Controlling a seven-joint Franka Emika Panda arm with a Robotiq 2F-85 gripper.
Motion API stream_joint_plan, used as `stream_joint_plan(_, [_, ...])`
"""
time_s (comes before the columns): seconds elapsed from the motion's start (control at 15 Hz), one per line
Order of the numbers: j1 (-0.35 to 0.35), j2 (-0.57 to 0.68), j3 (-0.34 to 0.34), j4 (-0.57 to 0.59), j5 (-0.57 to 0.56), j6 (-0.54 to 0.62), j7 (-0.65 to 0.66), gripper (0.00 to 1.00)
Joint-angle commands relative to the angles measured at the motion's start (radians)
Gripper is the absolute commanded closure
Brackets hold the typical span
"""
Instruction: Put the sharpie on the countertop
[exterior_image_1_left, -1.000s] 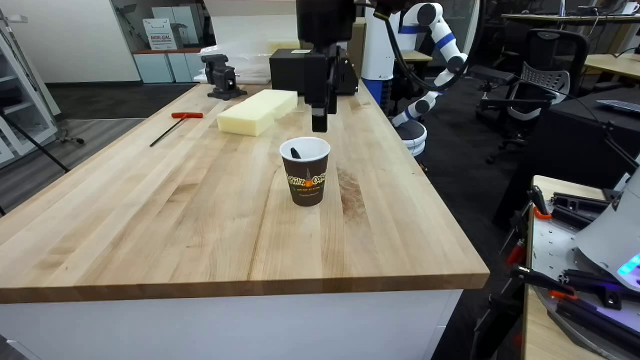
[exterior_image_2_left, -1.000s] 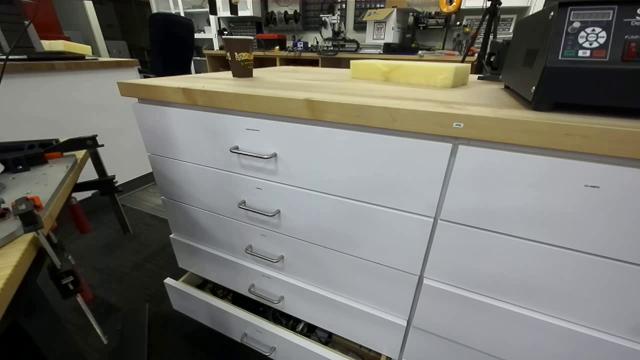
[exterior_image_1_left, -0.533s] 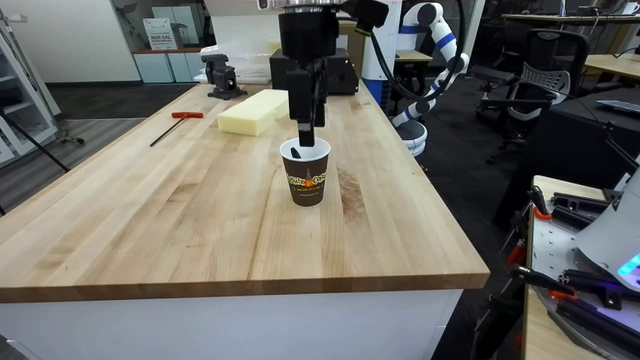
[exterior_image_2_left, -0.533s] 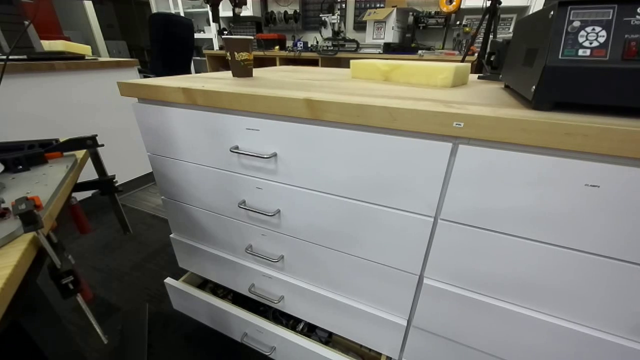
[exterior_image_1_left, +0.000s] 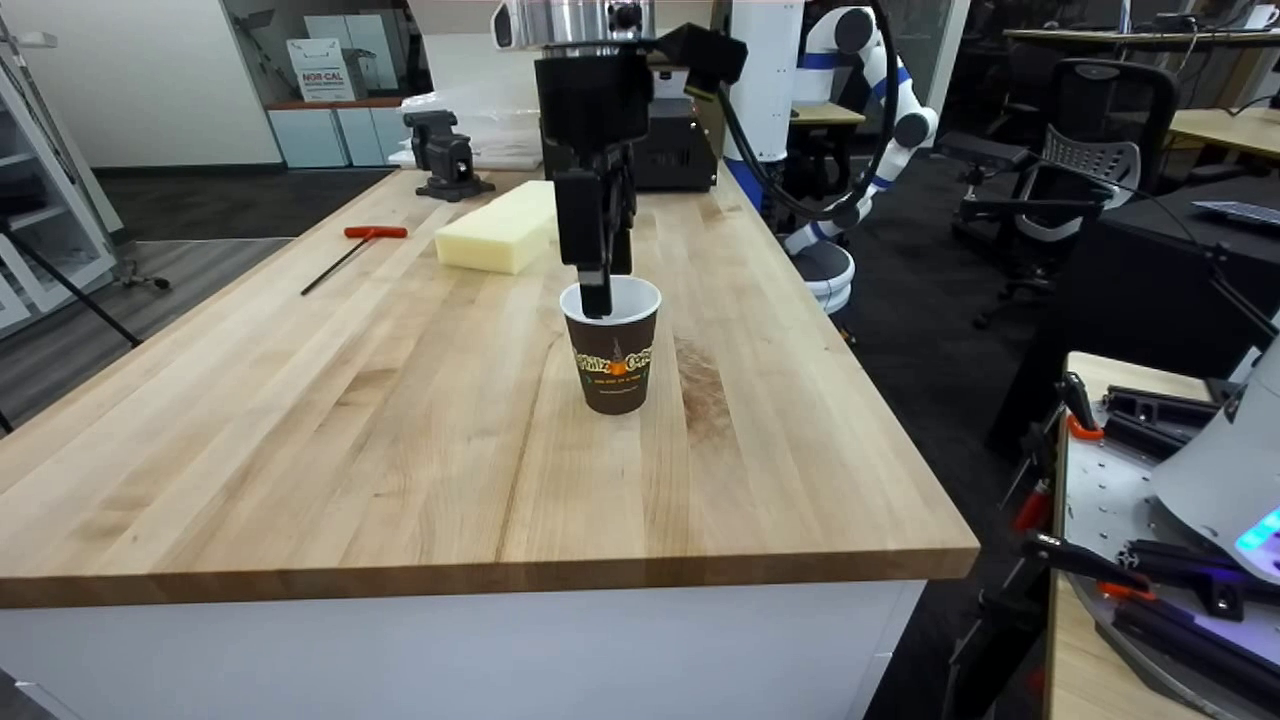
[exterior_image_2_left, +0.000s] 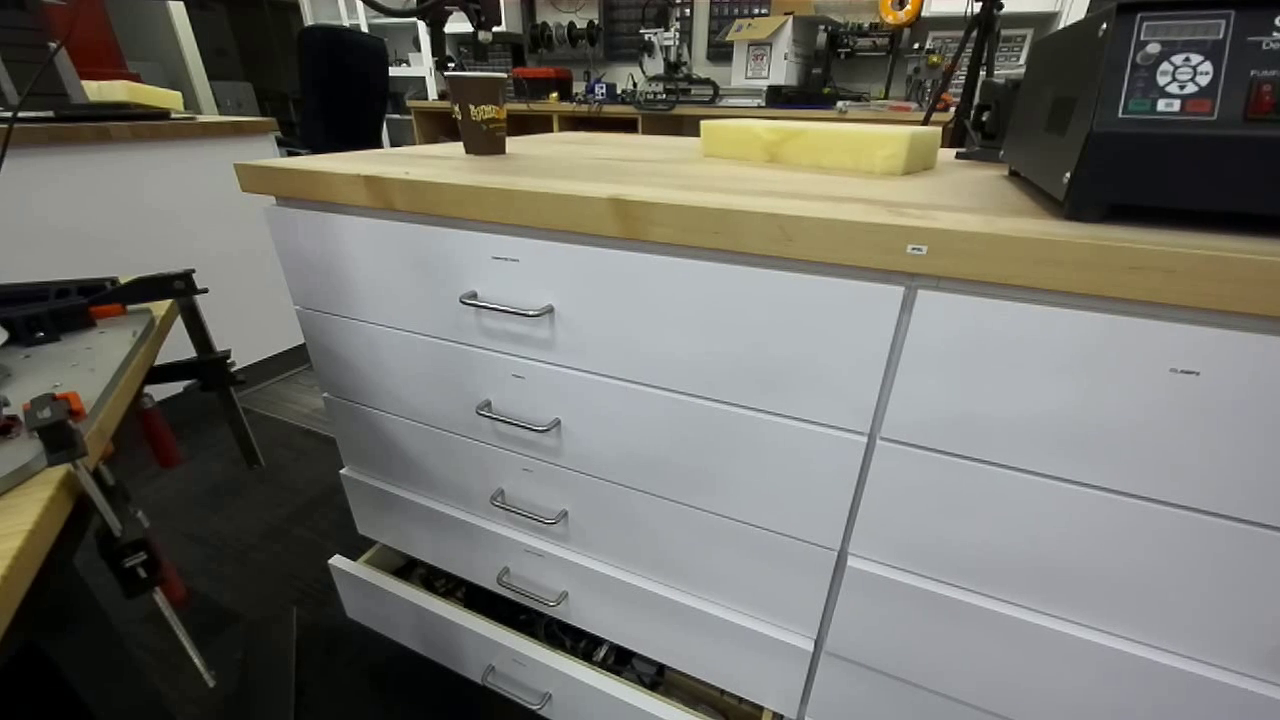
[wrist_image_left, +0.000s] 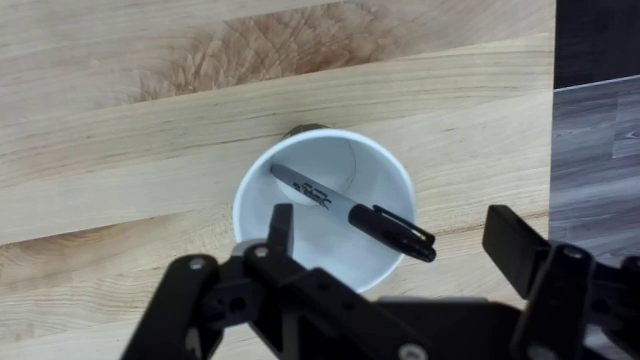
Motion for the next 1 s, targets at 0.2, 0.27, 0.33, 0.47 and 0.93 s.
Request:
stream_joint_plan(0.2, [0.014, 0.038, -0.008, 0.051, -0.018, -0.02, -0.023, 0.45])
stream_joint_plan(0.27, [0.015, 0.041, -0.008, 0.054, -0.018, -0.02, -0.023, 0.53])
stream_joint_plan(0.33, [0.016, 0.043, -0.008, 0.056, -0.018, -0.019, -0.022, 0.58])
stream_joint_plan(0.47, [0.017, 0.045, -0.008, 0.056, -0.019, -0.014, -0.02, 0.63])
stream_joint_plan(0.93, [0.029, 0.057, -0.007, 0.062, -0.041, 0.003, -0.024, 0.14])
